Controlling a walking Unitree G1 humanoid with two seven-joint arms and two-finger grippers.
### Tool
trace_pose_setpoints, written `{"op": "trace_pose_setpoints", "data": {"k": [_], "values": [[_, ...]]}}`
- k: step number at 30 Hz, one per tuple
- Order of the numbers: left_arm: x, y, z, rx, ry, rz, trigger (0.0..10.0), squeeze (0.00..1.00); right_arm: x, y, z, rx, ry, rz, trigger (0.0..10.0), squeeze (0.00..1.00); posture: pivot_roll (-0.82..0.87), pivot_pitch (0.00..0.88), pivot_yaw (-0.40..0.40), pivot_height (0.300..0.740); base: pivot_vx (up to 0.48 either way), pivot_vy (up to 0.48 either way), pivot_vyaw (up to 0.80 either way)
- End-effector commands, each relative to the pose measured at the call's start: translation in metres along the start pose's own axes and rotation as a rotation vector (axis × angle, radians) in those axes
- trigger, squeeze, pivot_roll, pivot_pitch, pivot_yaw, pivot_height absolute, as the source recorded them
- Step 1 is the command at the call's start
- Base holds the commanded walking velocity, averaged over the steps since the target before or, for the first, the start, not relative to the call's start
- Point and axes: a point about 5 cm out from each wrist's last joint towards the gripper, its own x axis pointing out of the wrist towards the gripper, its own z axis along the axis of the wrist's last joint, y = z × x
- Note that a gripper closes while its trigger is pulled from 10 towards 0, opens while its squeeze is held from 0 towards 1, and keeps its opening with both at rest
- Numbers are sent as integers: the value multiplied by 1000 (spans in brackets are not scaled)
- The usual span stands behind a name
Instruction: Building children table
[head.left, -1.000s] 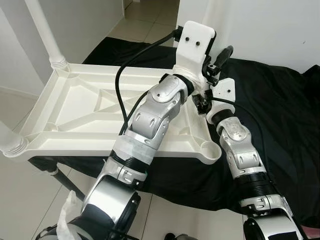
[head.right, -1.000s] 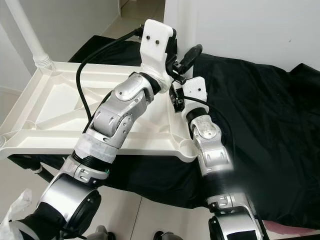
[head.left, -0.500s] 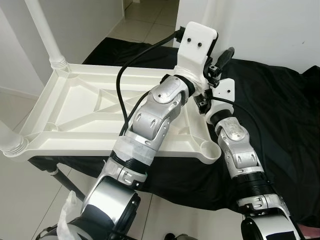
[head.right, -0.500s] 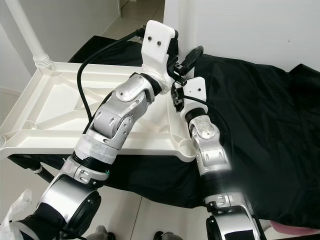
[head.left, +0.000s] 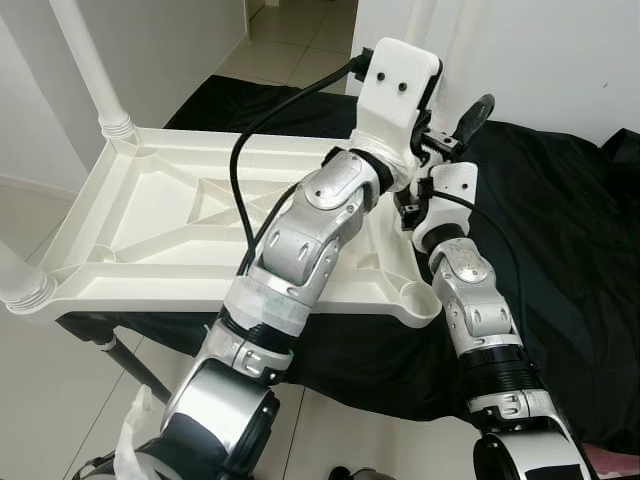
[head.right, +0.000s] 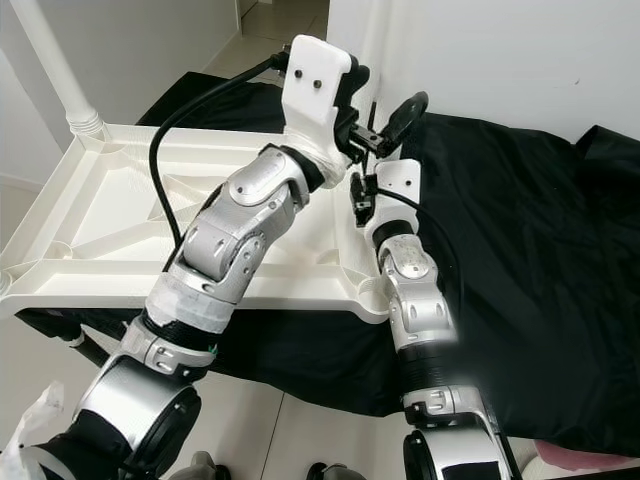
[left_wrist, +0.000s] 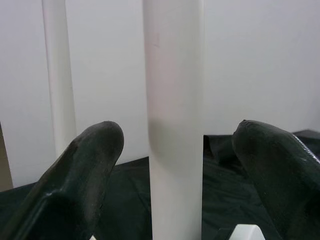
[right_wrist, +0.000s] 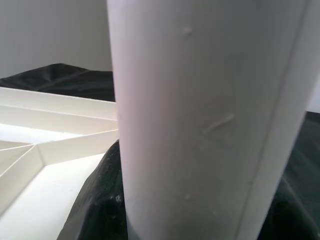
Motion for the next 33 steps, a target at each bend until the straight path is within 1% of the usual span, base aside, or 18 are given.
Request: {"op": "trace_pose_setpoints", "data": {"k": [1,3,6,7,8,10,11,14,15,16,17,20,26,28,30,31,33], "values": [[-2,-8,-3,-27,1,-47,10000,0,-2,-5,1,18,-6,-28,10000,0,4,101,-46,740,0,0,0],[-7,-6,-8,-26,20,-37,10000,0,-5,-8,0,26,-8,-41,10000,0,3,105,-46,740,0,0,0],[-9,-5,-10,-25,27,-33,10000,0,-6,-8,0,29,-8,-46,10000,0,3,105,-46,740,0,0,0],[-12,-4,-13,-24,39,-27,10000,0,-9,-9,-1,32,-10,-51,10000,0,2,107,-47,740,0,0,0],[-12,-4,-13,-24,39,-27,10000,0,-9,-9,-1,32,-10,-51,10000,0,2,107,-47,740,0,0,0],[-19,-3,-19,-25,61,-17,10000,0,-14,-11,-2,41,-17,-71,10000,0,1,111,-49,740,0,0,0],[-19,-3,-19,-25,61,-17,10000,0,-14,-11,-2,41,-17,-71,10000,0,1,111,-49,740,0,0,0],[-33,3,-32,-19,115,21,10000,0,-25,-13,-4,54,-33,-86,10000,0,0,112,-49,740,0,0,0],[-33,3,-32,-19,115,21,10000,0,-25,-13,-4,54,-33,-86,10000,0,0,112,-49,740,0,0,0],[-41,8,-39,-6,143,45,10000,0,-30,-15,-6,52,-35,-90,10000,0,1,112,-50,740,0,0,0],[-41,8,-39,-6,143,45,10000,0,-30,-15,-6,52,-35,-90,10000,0,1,112,-50,740,0,0,0],[-48,14,-43,5,163,69,10000,0,-35,-16,-8,48,-42,-91,10000,0,3,108,-50,740,0,0,0],[-56,20,-46,23,182,93,10000,0,-41,-17,-8,49,-58,-83,10000,0,5,105,-49,740,0,0,0],[-63,24,-49,35,197,109,10000,0,-45,-17,-7,52,-76,-76,10000,0,6,102,-49,740,0,0,0],[-63,24,-49,35,197,109,10000,0,-45,-17,-7,52,-76,-76,10000,0,6,102,-49,740,0,0,0],[-67,26,-52,38,206,115,10000,0,-48,-17,-8,54,-81,-69,10000,0,6,101,-50,740,0,0,0],[-67,26,-52,38,206,115,10000,0,-48,-17,-8,54,-81,-69,10000,0,6,101,-50,740,0,0,0]]}}
